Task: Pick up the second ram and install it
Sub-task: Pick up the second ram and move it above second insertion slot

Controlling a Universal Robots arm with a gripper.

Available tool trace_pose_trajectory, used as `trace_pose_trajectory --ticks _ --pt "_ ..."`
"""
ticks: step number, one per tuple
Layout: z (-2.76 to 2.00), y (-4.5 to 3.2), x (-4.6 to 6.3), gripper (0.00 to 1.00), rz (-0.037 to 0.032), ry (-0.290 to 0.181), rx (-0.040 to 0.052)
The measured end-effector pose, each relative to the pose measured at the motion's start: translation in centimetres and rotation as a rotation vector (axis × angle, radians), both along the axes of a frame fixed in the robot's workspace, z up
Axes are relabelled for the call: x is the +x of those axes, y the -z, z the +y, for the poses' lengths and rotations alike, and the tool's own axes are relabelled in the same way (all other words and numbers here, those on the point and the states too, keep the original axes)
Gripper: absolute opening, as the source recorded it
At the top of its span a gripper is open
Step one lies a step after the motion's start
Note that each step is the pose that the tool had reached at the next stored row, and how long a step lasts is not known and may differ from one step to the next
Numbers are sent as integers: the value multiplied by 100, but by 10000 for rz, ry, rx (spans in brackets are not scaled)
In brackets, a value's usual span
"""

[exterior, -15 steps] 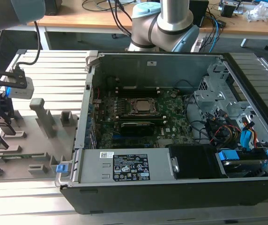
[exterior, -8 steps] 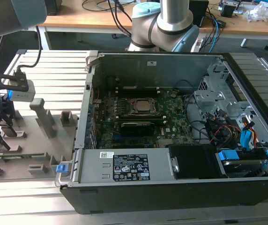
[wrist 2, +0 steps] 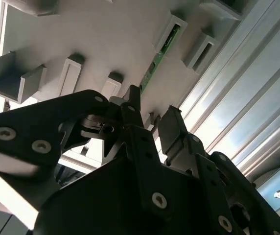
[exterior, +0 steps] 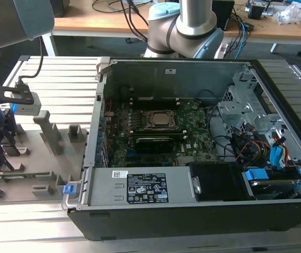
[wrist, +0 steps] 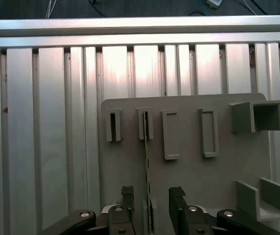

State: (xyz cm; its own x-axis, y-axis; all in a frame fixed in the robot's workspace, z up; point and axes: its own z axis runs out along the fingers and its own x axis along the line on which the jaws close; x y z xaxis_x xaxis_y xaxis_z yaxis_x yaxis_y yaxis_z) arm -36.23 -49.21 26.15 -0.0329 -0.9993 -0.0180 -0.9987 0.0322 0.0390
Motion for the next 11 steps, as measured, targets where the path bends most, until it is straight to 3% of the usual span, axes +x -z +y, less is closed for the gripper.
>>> trace_pose_trajectory --ticks 11 --pt "0 243 0 42 0 0 0"
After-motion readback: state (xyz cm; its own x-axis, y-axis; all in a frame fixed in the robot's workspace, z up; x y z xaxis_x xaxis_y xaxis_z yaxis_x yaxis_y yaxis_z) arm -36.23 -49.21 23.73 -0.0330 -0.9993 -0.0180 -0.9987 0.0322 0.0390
